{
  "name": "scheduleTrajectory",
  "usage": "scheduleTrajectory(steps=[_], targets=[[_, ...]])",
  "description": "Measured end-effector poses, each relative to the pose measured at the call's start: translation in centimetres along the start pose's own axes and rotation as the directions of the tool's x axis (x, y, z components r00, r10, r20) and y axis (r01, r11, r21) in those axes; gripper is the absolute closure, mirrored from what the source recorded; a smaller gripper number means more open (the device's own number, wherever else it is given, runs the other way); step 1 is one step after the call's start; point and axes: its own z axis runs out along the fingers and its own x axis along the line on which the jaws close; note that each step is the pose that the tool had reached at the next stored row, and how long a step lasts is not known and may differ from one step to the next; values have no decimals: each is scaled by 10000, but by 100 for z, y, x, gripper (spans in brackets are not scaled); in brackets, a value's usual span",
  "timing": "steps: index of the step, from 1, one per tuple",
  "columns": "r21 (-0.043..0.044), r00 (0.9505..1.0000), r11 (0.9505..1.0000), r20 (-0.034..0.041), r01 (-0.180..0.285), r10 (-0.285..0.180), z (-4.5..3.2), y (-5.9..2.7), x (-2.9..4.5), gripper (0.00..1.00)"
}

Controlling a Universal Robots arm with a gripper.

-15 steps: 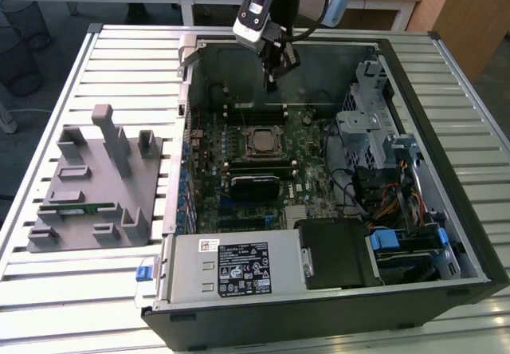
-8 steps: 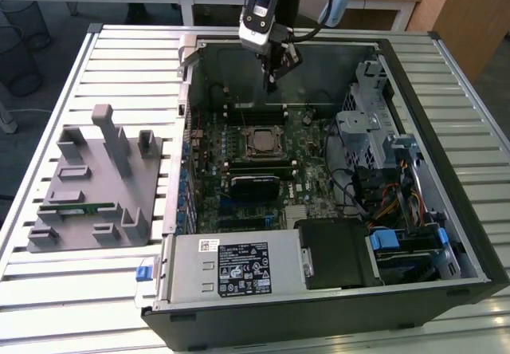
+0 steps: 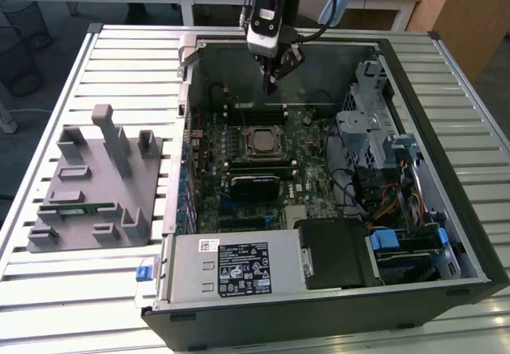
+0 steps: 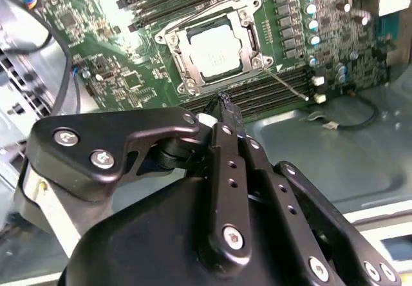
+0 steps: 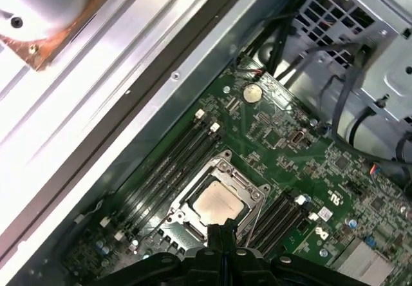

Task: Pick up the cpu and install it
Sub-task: 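Install the first cpu locking lever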

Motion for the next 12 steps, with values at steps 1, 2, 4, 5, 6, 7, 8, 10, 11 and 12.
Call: scheduleTrajectory(steps=[1,2,4,5,6,7,8,10,11,12], targets=[[1,9998,9998,-6,178,-178,2,0,0,89],[3,9994,9994,-12,360,-360,3,0,0,89],[6,9974,9974,-24,718,-718,4,0,0,89],[7,9960,9960,-30,896,-896,5,0,0,89],[9,9940,9940,-36,1092,-1092,6,0,0,89],[10,9919,9919,-42,1271,-1271,7,0,0,89],[10,9895,9895,-48,1448,-1448,8,0,0,89],[12,9836,9836,-60,1803,-1803,10,0,0,89],[12,9802,9802,-67,1980,-1980,12,0,0,89],[13,9765,9765,-73,2155,-2155,13,0,0,89]])
